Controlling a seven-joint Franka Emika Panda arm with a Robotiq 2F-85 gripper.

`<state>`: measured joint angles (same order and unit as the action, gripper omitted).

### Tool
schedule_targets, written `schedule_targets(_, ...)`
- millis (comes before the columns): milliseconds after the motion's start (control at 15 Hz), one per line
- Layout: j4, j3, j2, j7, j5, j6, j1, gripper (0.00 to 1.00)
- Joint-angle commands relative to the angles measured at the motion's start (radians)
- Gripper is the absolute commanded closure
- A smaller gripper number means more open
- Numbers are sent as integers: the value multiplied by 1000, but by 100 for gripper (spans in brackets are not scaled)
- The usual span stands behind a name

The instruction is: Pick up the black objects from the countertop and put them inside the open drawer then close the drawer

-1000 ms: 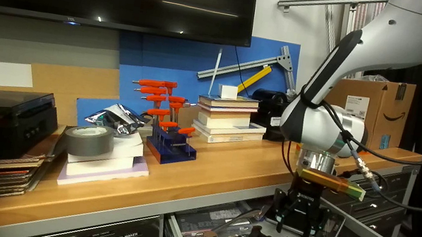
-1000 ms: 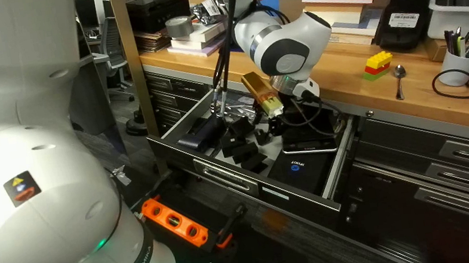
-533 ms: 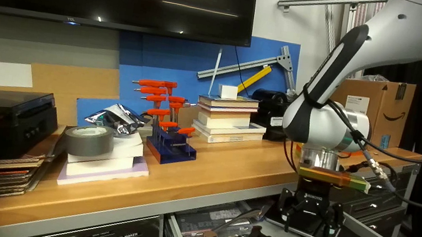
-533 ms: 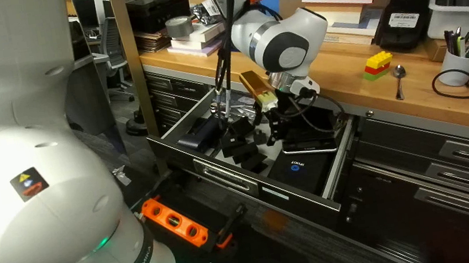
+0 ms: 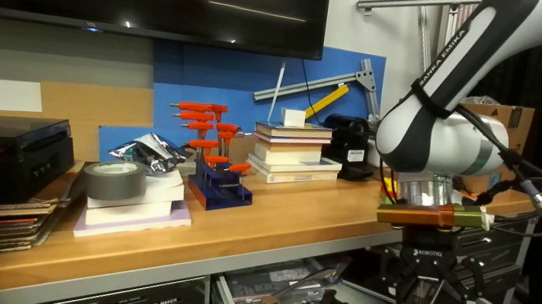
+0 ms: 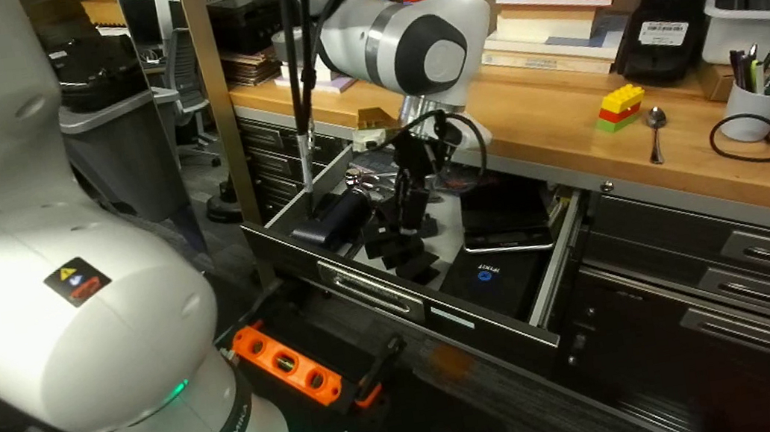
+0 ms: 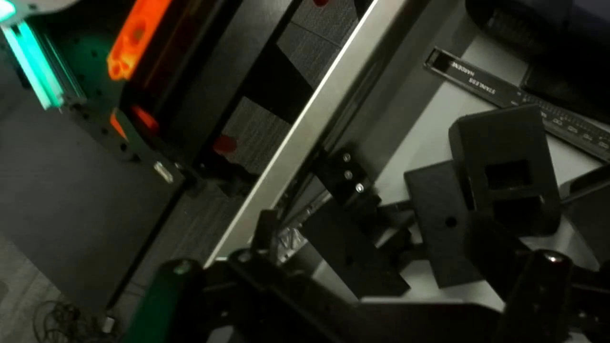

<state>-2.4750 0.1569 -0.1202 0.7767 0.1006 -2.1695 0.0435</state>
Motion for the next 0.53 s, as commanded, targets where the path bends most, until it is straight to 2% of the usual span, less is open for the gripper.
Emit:
schedule_targets(0, -180, -49, 160, 173, 11, -58, -7, 0)
schedule_targets(200, -295, -90, 219, 255, 46, -156, -14, 0)
schedule_targets(333, -372, -115, 244, 279, 78, -278, -14, 0)
schedule_targets(400, -276, -123, 148, 253, 117, -334, -12, 0)
schedule_targets(467, -300, -130, 143, 237, 151, -411, -10, 0)
